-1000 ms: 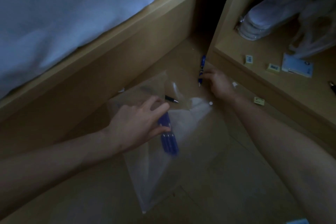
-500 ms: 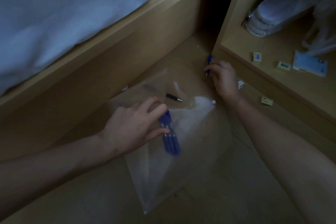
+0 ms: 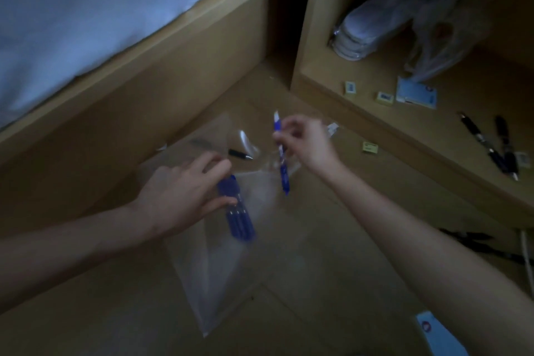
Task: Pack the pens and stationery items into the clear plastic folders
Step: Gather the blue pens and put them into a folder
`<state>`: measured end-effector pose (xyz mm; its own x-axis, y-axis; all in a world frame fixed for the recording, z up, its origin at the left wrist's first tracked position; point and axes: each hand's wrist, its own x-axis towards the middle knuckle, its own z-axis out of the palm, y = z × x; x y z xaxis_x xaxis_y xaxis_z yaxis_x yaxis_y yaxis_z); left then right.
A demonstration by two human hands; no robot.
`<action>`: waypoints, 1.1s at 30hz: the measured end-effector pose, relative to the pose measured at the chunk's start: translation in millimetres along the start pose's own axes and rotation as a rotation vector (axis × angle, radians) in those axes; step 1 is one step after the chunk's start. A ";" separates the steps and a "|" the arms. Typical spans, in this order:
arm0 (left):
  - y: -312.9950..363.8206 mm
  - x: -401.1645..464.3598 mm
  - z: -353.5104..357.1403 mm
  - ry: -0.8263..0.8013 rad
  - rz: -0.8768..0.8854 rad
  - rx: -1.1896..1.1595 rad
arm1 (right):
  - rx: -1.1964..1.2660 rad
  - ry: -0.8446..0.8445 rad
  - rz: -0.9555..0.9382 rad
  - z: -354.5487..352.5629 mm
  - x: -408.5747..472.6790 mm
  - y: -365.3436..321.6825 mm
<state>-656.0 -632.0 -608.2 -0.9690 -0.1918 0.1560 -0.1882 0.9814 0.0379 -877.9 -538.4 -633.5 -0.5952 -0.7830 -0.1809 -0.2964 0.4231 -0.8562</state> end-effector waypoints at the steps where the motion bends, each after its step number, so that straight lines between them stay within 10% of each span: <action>1: 0.8 0.3 -0.2 -0.001 0.011 0.002 | -0.087 -0.102 0.060 9.6 -4.8 3.2; 19: 13.2 2.1 -9.4 -0.035 0.086 0.010 | -0.231 -0.374 0.253 66.6 -35.9 18.2; 33: 47.3 45.1 -8.5 0.085 0.234 -0.028 | 0.176 0.109 0.298 -37.6 -91.0 47.6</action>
<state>-707.2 -594.3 -591.0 -0.9684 0.0401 0.2461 0.0458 0.9988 0.0176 -865.9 -429.8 -639.6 -0.7150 -0.5797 -0.3907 0.0296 0.5333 -0.8454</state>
